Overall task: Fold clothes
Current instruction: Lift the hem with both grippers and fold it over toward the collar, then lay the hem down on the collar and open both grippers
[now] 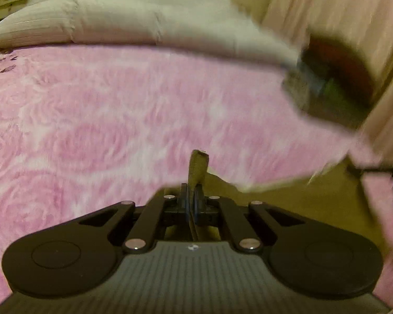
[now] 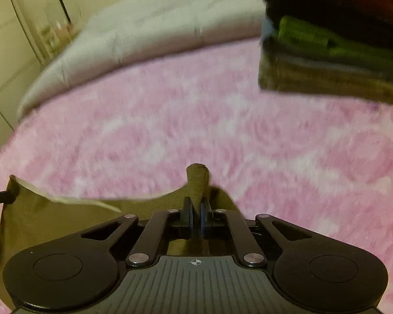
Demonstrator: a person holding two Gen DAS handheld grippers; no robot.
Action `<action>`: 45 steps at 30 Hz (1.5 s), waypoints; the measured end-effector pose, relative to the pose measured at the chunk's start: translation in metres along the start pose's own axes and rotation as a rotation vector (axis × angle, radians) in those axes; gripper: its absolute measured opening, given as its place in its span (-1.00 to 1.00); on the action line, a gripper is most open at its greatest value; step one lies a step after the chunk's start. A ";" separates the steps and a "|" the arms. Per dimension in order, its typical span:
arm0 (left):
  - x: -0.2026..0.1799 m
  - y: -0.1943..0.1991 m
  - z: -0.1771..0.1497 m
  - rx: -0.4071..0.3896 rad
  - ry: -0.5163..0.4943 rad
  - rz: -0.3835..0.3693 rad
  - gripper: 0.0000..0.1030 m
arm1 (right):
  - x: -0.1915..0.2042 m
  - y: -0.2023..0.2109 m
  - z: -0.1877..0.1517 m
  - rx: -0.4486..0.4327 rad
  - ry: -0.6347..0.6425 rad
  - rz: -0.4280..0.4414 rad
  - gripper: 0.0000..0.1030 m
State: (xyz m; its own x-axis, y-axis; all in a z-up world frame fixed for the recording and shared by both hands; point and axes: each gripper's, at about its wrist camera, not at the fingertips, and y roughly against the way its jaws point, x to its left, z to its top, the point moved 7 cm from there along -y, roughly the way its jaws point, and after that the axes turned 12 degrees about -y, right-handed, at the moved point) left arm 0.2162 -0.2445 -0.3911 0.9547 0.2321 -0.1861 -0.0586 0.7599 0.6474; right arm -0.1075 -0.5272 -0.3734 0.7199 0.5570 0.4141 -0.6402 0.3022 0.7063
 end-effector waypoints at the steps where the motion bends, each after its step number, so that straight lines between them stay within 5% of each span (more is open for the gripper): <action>1: 0.007 -0.002 -0.003 0.010 0.042 -0.004 -0.99 | -0.003 0.000 0.003 -0.003 -0.020 0.001 -0.94; 5: 0.024 -0.013 -0.012 0.049 0.156 -0.017 -0.99 | -0.013 -0.008 0.013 0.010 -0.093 -0.004 -0.94; 12: 0.030 -0.032 -0.017 0.104 0.169 0.002 -0.90 | -0.015 -0.034 0.013 0.067 -0.100 -0.010 -0.94; 14: 0.032 -0.037 -0.016 0.117 0.181 0.019 -0.49 | -0.016 -0.040 0.011 0.081 -0.097 -0.015 -0.93; 15: 0.033 -0.038 -0.015 0.113 0.186 0.016 -0.49 | -0.015 -0.042 0.010 0.086 -0.093 -0.019 -0.93; 16: 0.033 -0.038 -0.014 0.109 0.191 0.013 -0.50 | -0.014 -0.041 0.010 0.082 -0.091 -0.019 -0.93; 18: 0.030 -0.036 -0.010 0.090 0.159 0.003 -0.98 | -0.012 -0.038 0.010 0.071 -0.090 -0.014 -0.93; 22: 0.032 -0.035 -0.005 0.068 0.142 0.011 -0.99 | -0.015 -0.034 0.012 0.029 -0.095 -0.040 -0.93; 24: 0.034 -0.043 -0.009 0.122 0.135 0.049 -0.91 | -0.018 -0.040 0.010 0.051 -0.097 -0.078 -0.93; 26: 0.033 -0.043 -0.009 0.144 0.097 0.133 -0.38 | -0.018 -0.041 0.009 0.056 -0.096 -0.113 -0.92; 27: 0.030 -0.039 -0.007 0.135 0.088 0.147 -0.27 | -0.016 -0.038 0.010 0.042 -0.097 -0.126 -0.90; 28: 0.026 -0.033 -0.005 0.121 0.083 0.154 -0.23 | -0.015 -0.034 0.010 0.028 -0.098 -0.140 -0.57; 29: 0.022 -0.028 -0.003 0.107 0.077 0.162 -0.25 | -0.013 -0.029 0.011 -0.002 -0.090 -0.178 0.00; 30: 0.018 -0.023 -0.001 0.092 0.072 0.169 -0.29 | -0.007 -0.021 0.012 -0.045 -0.064 -0.198 0.27; 32: 0.010 -0.013 0.003 0.064 0.061 0.183 -0.55 | 0.010 -0.008 0.012 -0.116 0.006 -0.202 0.30; 34: -0.021 -0.014 0.002 0.081 -0.047 0.082 -0.83 | 0.034 -0.011 0.000 -0.089 0.090 -0.153 0.30; 36: -0.047 -0.022 -0.005 0.104 -0.189 0.041 -0.82 | 0.057 -0.020 -0.016 -0.035 0.178 -0.099 0.30; 38: -0.055 -0.038 -0.011 0.127 -0.282 0.077 -0.74 | 0.070 -0.034 -0.033 -0.013 0.281 -0.104 0.30; 41: -0.032 -0.062 -0.017 0.152 -0.211 0.123 -0.78 | 0.046 -0.059 -0.039 0.007 0.292 -0.227 0.30; 45: -0.009 -0.051 -0.010 0.112 -0.069 0.179 -0.76 | 0.003 -0.049 -0.026 -0.011 0.058 -0.265 0.30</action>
State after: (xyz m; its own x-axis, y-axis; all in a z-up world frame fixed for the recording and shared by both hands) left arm 0.2074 -0.2795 -0.4296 0.9499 0.3122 -0.0124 -0.1997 0.6369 0.7446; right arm -0.0809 -0.5202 -0.4214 0.8465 0.5005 0.1816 -0.4343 0.4520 0.7792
